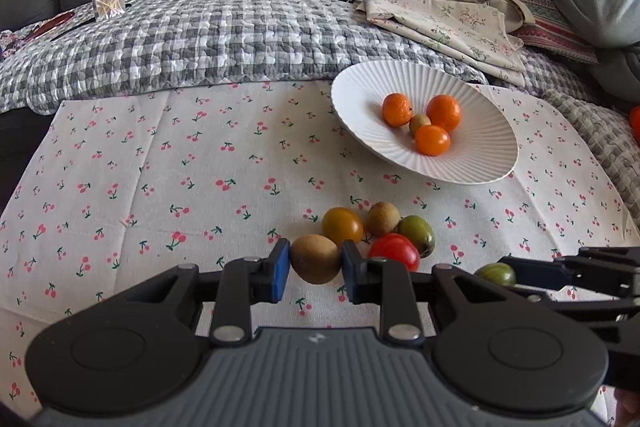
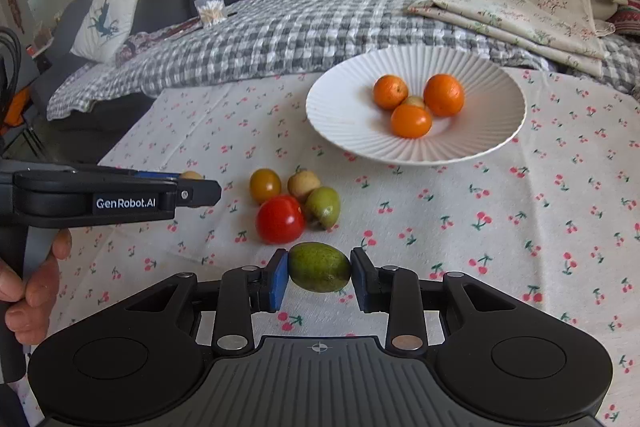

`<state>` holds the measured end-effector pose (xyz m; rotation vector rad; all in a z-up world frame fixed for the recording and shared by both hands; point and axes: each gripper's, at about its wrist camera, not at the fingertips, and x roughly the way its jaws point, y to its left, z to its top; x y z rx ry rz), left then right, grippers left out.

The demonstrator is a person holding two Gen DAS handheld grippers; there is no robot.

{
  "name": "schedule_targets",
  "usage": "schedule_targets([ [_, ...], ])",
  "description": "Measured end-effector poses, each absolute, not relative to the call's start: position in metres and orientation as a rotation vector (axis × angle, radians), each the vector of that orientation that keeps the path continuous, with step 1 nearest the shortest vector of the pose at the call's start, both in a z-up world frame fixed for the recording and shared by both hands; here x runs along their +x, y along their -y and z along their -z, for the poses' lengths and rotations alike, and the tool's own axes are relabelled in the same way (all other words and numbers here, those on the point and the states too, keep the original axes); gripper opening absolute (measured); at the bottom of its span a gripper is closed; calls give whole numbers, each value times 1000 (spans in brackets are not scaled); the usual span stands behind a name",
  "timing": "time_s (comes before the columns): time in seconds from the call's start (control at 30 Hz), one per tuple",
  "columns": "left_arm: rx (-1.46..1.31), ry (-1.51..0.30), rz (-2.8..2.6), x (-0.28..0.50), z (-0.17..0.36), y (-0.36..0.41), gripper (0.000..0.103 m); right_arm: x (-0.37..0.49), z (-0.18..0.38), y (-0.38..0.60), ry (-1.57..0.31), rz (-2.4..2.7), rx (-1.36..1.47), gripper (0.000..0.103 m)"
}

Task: Organize fruits
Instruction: 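Lift the kiwi and green fruit with both tools toward the bowl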

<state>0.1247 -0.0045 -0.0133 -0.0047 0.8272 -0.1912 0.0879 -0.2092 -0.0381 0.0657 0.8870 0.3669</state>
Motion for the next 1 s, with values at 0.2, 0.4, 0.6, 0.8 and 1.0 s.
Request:
schedule_targets([
  [0.2, -14, -802, 209, 129, 8, 8, 26, 89, 27, 222, -850, -337, 83, 32],
  [0.4, -49, -774, 259, 138, 2, 16, 26, 95, 17, 242, -808, -273, 105, 32],
  [0.6, -12, -723, 287, 146, -3, 28, 26, 102, 7, 261, -756, -225, 137, 32],
  [0.8, 33, -675, 323, 156, -6, 44, 26, 115, 5, 274, -720, -179, 166, 32],
  [1.0, 69, -661, 352, 172, -1, 59, 26, 128, 9, 276, -709, -161, 160, 32],
])
